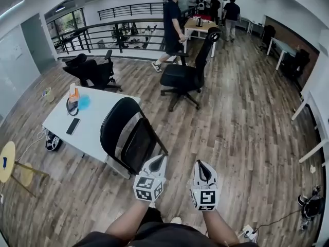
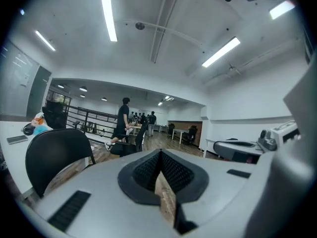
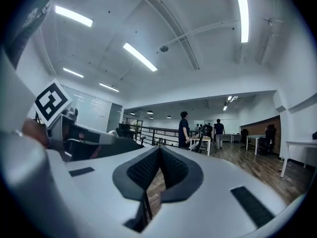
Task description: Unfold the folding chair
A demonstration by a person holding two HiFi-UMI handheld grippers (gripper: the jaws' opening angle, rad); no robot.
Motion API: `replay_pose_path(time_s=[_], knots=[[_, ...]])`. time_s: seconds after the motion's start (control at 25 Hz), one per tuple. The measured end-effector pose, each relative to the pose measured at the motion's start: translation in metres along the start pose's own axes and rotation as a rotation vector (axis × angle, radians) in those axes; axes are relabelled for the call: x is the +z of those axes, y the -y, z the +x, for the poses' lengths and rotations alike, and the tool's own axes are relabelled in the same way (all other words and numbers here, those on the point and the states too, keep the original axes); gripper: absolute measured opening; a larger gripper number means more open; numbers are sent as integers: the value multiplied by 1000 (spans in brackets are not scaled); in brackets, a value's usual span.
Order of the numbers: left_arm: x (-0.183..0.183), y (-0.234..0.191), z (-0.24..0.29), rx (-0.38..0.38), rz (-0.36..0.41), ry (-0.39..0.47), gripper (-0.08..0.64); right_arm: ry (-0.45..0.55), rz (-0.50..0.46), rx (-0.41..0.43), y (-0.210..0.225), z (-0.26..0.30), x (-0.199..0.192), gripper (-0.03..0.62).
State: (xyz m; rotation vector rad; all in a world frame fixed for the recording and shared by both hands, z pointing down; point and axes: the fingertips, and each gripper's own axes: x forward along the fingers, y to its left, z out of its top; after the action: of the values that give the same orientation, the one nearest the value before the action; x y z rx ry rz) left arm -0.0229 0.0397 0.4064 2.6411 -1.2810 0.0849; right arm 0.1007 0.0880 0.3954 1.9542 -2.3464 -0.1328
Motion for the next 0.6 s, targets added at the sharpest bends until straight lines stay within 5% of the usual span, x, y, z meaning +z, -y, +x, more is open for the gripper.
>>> replay_pose_path(time_s=[0.6], knots=[[-26,10,-34,34,28,-27,5,-9,31,-3,-11,-29,-16,14]])
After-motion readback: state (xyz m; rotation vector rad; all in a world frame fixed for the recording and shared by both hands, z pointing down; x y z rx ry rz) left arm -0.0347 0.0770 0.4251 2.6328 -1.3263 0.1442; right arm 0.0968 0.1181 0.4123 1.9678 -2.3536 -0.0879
